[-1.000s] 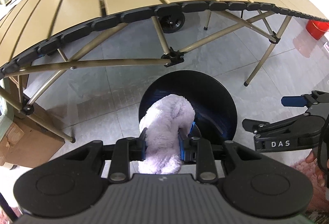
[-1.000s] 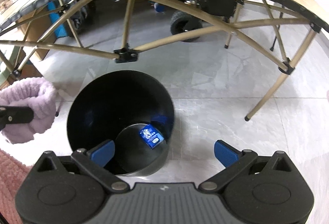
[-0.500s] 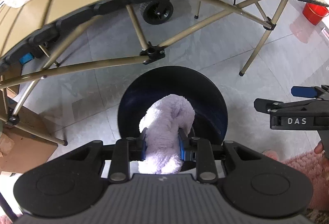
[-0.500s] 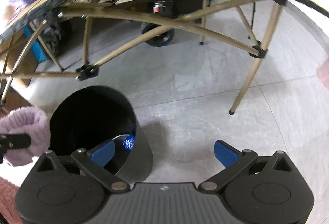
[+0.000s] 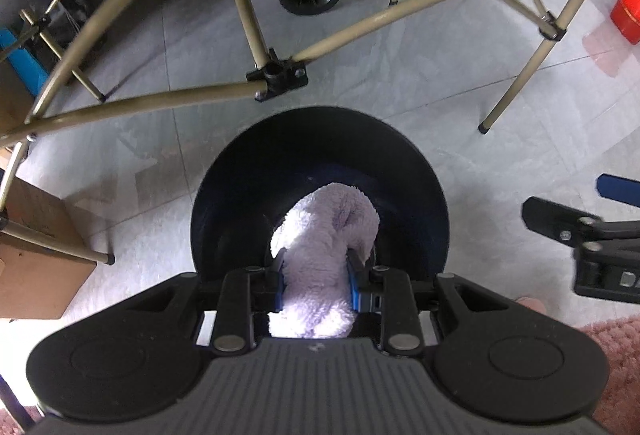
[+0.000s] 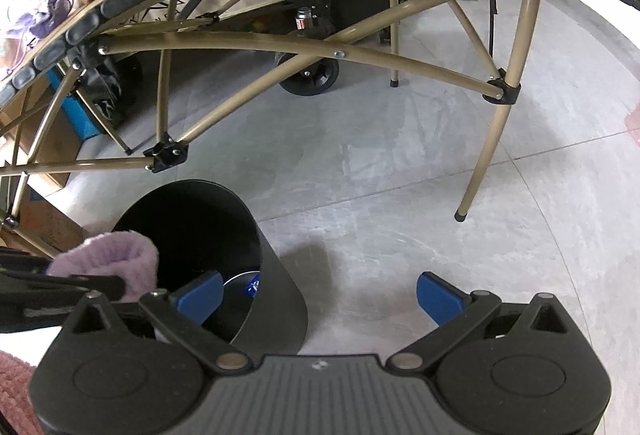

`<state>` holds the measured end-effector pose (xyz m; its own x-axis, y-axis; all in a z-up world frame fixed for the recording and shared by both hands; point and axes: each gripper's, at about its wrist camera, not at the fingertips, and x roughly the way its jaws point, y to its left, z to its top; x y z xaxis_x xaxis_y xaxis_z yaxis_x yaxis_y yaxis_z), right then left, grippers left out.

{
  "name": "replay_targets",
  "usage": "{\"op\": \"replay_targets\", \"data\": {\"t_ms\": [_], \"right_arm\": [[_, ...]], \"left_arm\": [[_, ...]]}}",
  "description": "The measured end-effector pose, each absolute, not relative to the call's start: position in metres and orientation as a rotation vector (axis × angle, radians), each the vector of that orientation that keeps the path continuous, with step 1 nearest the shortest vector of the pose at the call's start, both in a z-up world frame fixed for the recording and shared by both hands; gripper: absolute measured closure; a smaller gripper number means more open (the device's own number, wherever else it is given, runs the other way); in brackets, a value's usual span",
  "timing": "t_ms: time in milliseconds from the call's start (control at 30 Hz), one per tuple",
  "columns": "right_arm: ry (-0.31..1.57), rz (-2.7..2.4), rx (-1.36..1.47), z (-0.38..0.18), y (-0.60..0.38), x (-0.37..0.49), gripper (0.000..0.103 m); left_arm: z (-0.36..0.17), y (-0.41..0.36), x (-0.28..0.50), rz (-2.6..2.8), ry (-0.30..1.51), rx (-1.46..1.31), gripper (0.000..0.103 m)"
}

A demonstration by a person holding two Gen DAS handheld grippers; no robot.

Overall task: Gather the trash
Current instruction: 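Open the left tool to drop the lavender headband into the bin, then move both tools back toward the items on the table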

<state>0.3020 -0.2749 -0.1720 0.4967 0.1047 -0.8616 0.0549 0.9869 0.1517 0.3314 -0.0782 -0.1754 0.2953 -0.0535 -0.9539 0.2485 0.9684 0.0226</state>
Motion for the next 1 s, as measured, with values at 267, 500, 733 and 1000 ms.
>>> {"op": "replay_targets", "data": {"t_ms": [267,500,733,1000], "right_arm": [[1.050,0.022,0.170,-0.172,-0.277,0.300,0.000],[1.047,0.022,0.169,-0.171,-0.277,0.300,0.000],[1.039,0.020,0.173,-0.169,-0.278,0.299,0.000],[1.024,0.031,0.177,-0.165,-0.277,0.297,0.000]], "left_arm": [[-0.187,-0.083,0.333,-0.183,1.278,0.185,0.071],[-0.187,-0.079,0.334,-0.164,1.284,0.138,0.017],[-0.184,-0.076,0.336,-0.118,1.274,0.127,0.004],[-0.174,-0.073,0.328,-0.112,1.242,0.124,0.004]]}}
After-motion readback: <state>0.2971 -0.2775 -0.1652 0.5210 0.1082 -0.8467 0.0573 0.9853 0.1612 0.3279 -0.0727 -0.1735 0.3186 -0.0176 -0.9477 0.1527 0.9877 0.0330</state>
